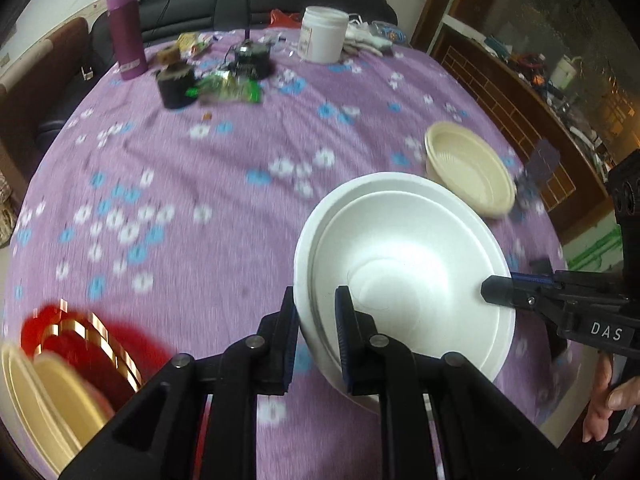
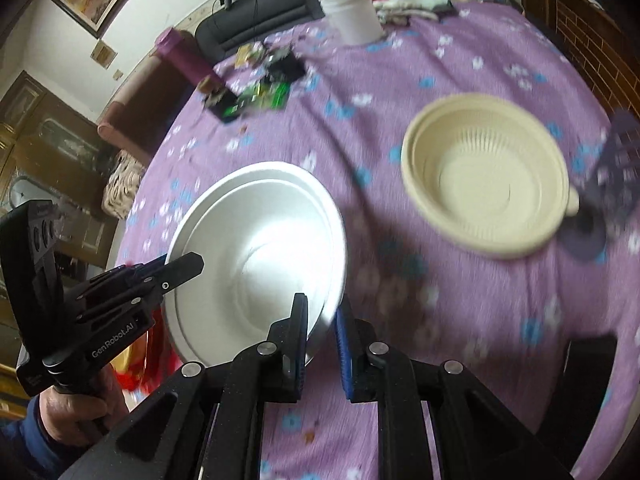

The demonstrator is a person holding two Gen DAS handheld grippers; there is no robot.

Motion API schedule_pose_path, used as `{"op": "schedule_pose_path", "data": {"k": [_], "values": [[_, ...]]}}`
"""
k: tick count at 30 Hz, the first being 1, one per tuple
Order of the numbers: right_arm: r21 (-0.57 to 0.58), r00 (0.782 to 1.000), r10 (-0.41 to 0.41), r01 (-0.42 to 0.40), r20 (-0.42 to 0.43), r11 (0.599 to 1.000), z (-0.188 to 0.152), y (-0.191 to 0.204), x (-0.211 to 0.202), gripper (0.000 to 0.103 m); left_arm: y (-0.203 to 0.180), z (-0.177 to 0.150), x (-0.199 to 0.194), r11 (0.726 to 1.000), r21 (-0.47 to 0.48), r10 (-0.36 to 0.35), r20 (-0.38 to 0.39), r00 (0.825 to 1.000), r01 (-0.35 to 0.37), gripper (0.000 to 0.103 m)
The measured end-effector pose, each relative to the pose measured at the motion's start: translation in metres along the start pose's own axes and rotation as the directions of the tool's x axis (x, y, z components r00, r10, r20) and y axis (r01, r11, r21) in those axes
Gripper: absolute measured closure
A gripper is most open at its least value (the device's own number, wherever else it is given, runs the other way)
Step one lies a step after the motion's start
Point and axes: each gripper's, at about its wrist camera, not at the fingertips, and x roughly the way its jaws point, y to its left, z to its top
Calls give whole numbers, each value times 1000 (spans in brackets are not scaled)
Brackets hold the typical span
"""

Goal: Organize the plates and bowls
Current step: 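Carry the white foam bowl with the left gripper toward the red plates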

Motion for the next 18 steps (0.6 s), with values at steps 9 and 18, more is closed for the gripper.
{"op": "schedule_pose_path", "data": {"k": [9,18], "values": [[7,1000,10,-9,-25,1000,-55,9,-1,87,-10,-56,-16,995,71,71,31,997,-73,87],[-64,998,-67,67,0,996,-72,23,4,82,-7,-63,-16,982,97,153,84,985,-161,63]]}}
